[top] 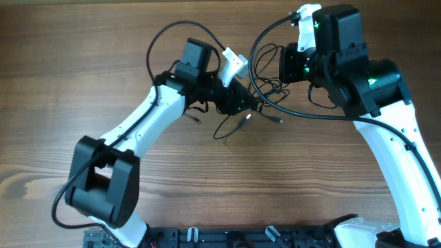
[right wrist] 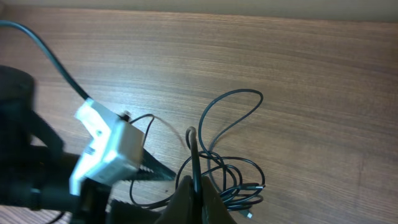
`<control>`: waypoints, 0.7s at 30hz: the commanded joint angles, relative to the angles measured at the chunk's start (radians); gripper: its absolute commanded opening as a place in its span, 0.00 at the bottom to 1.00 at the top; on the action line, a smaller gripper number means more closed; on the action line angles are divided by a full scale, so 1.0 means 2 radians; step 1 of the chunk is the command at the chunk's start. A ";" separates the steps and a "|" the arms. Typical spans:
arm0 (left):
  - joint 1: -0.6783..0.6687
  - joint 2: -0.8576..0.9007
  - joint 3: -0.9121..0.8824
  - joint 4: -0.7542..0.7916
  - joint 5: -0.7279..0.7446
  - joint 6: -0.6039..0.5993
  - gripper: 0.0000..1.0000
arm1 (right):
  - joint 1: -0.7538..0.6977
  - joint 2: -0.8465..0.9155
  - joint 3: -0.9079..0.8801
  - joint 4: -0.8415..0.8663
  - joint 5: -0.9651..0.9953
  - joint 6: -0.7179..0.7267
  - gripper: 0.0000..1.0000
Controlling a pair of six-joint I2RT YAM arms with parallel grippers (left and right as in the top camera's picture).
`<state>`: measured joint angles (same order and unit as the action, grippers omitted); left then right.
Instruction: Untangle cables
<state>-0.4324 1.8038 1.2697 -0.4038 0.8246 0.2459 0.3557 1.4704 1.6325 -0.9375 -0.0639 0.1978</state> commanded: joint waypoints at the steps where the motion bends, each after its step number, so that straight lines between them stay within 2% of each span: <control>1: -0.022 0.017 0.006 -0.006 0.012 0.001 0.57 | 0.001 -0.007 0.013 0.005 -0.008 0.006 0.04; 2: -0.025 0.017 0.006 -0.006 0.012 0.001 0.55 | 0.001 -0.007 0.013 0.005 -0.008 0.006 0.04; 3: -0.028 0.017 0.006 -0.003 0.012 0.001 0.48 | 0.001 -0.007 0.013 0.005 -0.008 0.006 0.04; 7: -0.028 0.017 0.006 0.004 0.012 0.001 0.04 | 0.001 -0.007 0.013 0.005 -0.008 0.006 0.04; 15: -0.003 0.016 0.007 0.019 0.006 0.001 0.04 | 0.000 -0.007 0.013 -0.003 0.018 0.006 0.04; 19: 0.024 0.007 0.008 0.021 0.011 0.000 0.04 | 0.000 -0.002 0.004 -0.004 0.086 0.008 0.04; 21: 0.037 -0.009 0.009 0.020 0.035 -0.009 0.04 | -0.004 0.012 0.000 -0.004 0.124 0.012 0.04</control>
<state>-0.3985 1.8271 1.2697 -0.3653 0.8310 0.2447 0.3557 1.4704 1.6325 -0.9443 0.0383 0.2054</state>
